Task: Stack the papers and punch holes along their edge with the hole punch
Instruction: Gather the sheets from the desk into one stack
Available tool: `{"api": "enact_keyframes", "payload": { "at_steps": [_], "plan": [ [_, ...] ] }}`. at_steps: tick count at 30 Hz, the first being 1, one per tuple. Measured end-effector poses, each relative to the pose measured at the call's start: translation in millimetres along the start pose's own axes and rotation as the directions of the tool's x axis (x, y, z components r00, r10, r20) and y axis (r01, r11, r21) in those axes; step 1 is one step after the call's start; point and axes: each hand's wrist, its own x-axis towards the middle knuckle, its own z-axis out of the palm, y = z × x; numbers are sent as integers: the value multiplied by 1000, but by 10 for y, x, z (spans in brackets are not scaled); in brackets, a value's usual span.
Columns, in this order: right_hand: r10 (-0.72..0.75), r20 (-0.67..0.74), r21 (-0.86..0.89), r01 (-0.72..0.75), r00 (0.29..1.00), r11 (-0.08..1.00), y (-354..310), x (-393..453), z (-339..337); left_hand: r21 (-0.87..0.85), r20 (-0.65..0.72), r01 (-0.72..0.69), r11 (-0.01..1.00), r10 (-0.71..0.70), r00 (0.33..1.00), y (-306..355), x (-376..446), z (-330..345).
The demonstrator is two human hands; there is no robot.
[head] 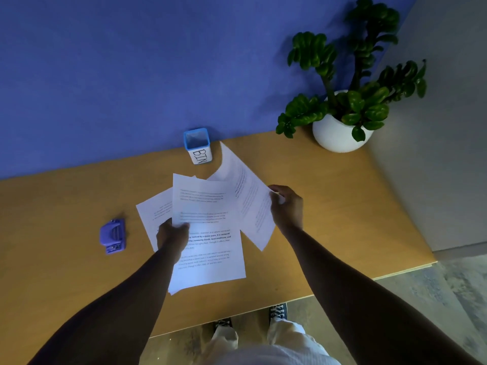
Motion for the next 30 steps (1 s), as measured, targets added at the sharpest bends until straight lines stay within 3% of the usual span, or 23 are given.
{"api": "enact_keyframes", "payload": {
  "at_steps": [3, 8, 13, 21, 26, 30],
  "plan": [
    [-316, 58, -120, 320, 947, 940, -343, 141, 17, 13, -32, 20, 1000, -20, 999, 13, 32, -45],
    [-417, 113, -253, 432, 902, 866, -1042, 531, -80, 14, -69, 32, 999, -31, 997, 71, 75, -130],
    [-363, 297, -350, 454, 883, 819, -1706, 961, -388, 3, -35, 18, 1000, -18, 999, 73, 113, -194],
    [-309, 443, -396, 493, 841, 774, -2181, 1204, -750, -30, 47, -44, 999, 45, 998, 44, 84, -293],
    [-251, 566, -420, 536, 786, 732, -2279, 1177, -847, -118, 186, -109, 987, 130, 974, 111, 14, -341],
    [-190, 658, -389, 545, 729, 743, -2253, 1094, -713, -233, 349, -165, 958, 241, 906, 208, -43, -362]
  ]
}}
